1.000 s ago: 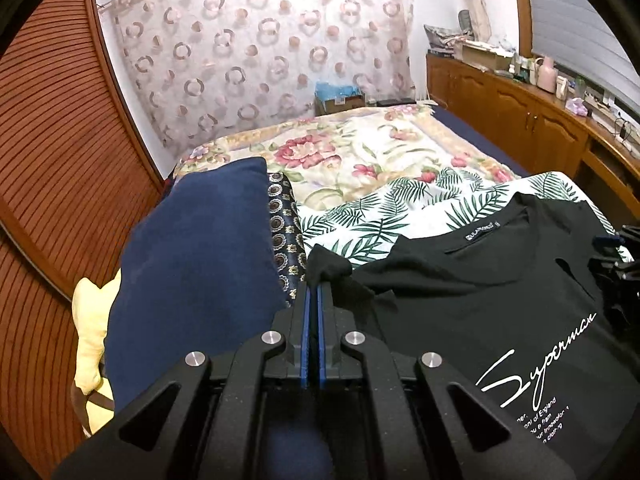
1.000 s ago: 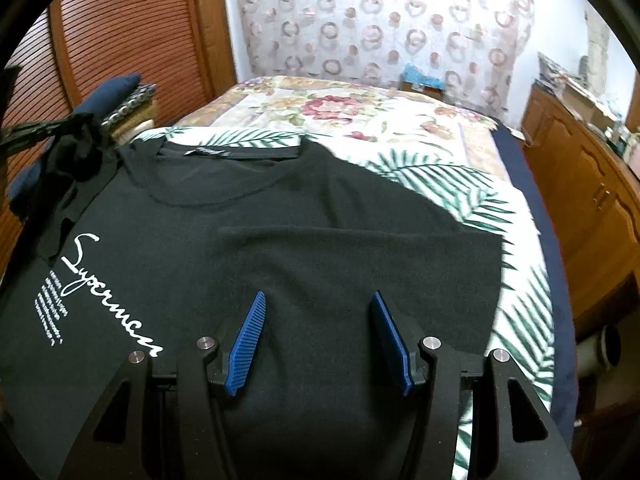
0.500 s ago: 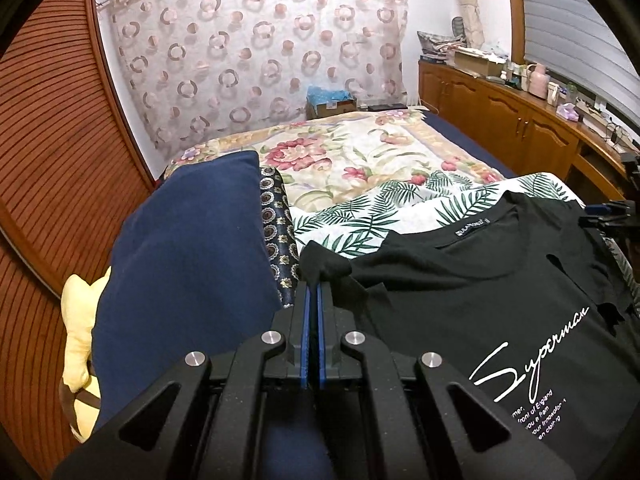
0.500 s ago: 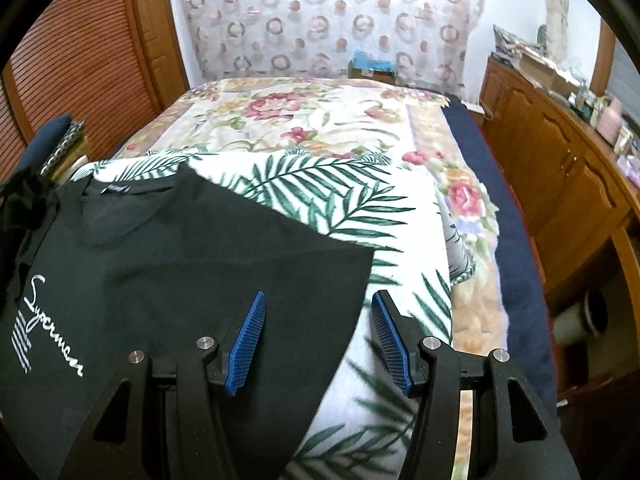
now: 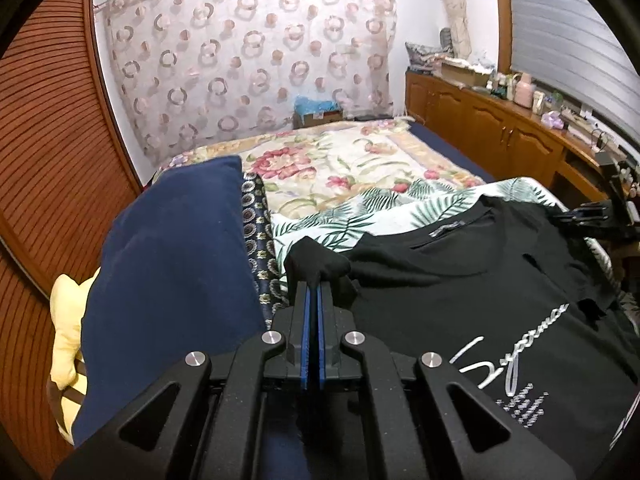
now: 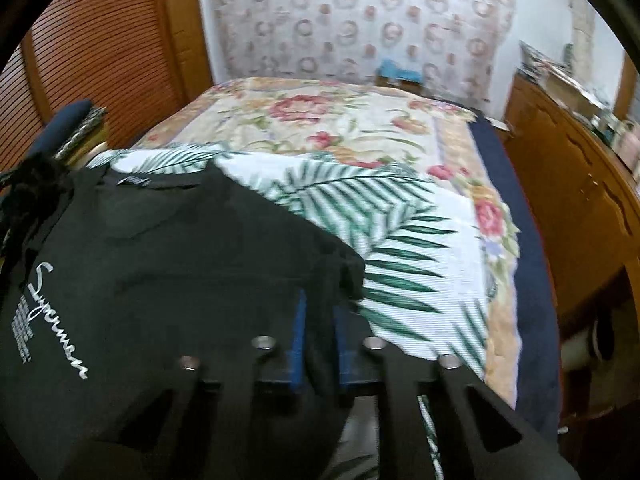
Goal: Fold small clothes
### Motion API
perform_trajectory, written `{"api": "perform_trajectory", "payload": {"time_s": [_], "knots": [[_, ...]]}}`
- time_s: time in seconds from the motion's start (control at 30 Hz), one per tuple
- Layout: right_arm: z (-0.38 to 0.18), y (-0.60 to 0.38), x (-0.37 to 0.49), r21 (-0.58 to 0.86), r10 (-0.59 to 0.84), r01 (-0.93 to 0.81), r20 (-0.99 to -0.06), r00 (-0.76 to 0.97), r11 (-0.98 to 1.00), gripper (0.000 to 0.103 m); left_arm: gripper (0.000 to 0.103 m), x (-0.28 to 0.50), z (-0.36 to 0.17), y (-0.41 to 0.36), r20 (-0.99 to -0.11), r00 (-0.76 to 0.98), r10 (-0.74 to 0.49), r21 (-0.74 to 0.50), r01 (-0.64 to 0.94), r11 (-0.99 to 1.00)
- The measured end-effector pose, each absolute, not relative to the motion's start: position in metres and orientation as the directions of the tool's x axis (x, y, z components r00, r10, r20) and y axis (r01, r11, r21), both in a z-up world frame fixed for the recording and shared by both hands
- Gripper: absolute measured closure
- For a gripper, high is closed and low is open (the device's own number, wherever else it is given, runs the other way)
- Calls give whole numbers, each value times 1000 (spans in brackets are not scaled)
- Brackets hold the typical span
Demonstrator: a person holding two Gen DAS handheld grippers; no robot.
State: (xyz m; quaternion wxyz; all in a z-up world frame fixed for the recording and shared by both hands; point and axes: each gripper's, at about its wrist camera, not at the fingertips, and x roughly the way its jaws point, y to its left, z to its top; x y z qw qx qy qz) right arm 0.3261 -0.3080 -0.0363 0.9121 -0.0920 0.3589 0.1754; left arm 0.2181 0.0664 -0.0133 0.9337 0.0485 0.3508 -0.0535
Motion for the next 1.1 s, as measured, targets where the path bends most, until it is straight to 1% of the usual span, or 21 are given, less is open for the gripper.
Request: {"api": "perform_trajectory", "payload": {"time_s": [0.1, 0.23, 0.33, 0.4, 0.5, 0.67, 0.8, 0.87, 1.1], "knots": [[-24, -303, 311, -34, 289, -407, -651, 702, 913, 96, 99, 200, -2, 64, -631, 771, -85, 41, 142, 989], [12, -302, 272, -37, 344, -433, -548, 762, 901, 97, 99, 172, 14, 63, -594, 798, -101, 35, 151, 988], [37, -302, 236, -65, 356, -439, -485, 799, 896, 97, 99, 152, 22, 65, -577, 810, -100, 44, 153, 987], [47, -302, 214, -97, 337, -425, -462, 820, 900, 97, 99, 137, 27, 67, -565, 819, -104, 43, 155, 987], [56, -301, 181, -118, 355, -445, -438, 826, 888, 97, 99, 117, 31, 69, -546, 830, -111, 39, 158, 987], [54, -308, 130, -145, 352, -443, -415, 839, 885, 97, 99, 76, 28, 72, -525, 841, -132, 10, 161, 987], [47, -312, 94, -160, 343, -439, -416, 842, 884, 97, 99, 47, 21, 76, -523, 841, -136, -5, 156, 988], [46, -318, 65, -158, 342, -438, -419, 841, 885, 97, 99, 32, 18, 80, -523, 841, -139, -23, 149, 989], [50, -333, 22, -139, 317, -419, -459, 830, 897, 97, 99, -13, 13, 89, -525, 840, -138, -61, 124, 990]]}}
